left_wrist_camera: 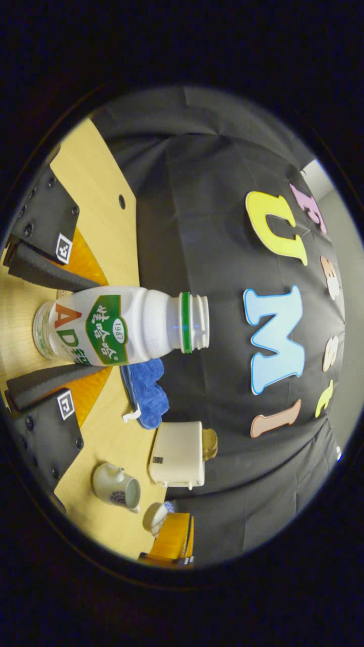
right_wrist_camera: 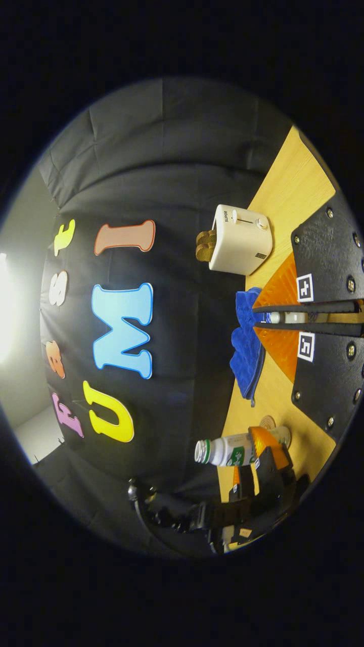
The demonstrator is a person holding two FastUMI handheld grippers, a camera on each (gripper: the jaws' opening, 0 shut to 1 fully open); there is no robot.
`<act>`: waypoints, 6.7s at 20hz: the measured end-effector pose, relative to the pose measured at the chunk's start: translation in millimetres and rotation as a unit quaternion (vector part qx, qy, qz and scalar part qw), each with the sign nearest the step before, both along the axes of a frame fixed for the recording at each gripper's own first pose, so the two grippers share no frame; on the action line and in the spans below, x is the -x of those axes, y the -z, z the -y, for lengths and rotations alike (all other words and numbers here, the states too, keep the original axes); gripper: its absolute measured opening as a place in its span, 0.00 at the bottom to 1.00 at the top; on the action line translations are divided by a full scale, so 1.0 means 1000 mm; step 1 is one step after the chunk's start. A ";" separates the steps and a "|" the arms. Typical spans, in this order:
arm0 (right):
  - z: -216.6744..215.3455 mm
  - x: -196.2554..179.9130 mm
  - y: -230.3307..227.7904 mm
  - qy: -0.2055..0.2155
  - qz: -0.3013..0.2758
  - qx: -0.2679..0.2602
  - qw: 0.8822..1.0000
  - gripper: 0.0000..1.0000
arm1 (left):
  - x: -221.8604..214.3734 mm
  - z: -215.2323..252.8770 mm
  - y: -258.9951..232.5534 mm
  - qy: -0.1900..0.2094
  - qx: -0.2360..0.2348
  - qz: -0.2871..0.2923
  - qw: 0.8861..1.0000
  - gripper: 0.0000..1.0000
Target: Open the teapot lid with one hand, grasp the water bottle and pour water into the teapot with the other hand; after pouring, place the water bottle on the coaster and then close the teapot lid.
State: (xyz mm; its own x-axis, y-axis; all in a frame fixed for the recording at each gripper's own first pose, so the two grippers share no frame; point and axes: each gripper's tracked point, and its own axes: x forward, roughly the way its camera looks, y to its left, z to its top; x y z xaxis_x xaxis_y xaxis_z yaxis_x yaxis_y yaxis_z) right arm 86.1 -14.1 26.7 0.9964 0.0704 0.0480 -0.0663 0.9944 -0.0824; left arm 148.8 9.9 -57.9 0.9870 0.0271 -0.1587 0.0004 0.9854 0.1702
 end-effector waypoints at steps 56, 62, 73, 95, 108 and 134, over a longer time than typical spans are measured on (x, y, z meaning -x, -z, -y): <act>0.084 0.157 0.022 0.085 0.010 -0.048 0.995 0.07 | -0.057 0.141 -0.014 0.168 -0.652 0.026 0.739 0.76; 0.087 0.159 0.019 0.089 0.016 -0.057 0.994 0.07 | -0.058 0.140 -0.016 0.167 -0.674 0.031 0.719 0.81; 0.088 0.161 0.021 0.091 0.013 -0.055 0.994 0.07 | -0.060 0.145 -0.023 0.168 -0.711 0.043 0.682 0.81; 0.073 0.162 0.017 0.075 0.012 -0.038 0.996 0.07 | -0.058 0.152 -0.037 0.164 -0.766 0.069 0.618 0.81; 0.073 0.170 0.012 0.078 0.018 -0.036 0.996 0.07 | -0.055 0.171 -0.044 0.172 -0.808 0.083 0.557 0.80; 0.079 0.183 0.006 0.084 0.026 -0.038 0.995 0.07 | -0.051 0.202 -0.092 0.176 -0.838 0.136 0.499 0.78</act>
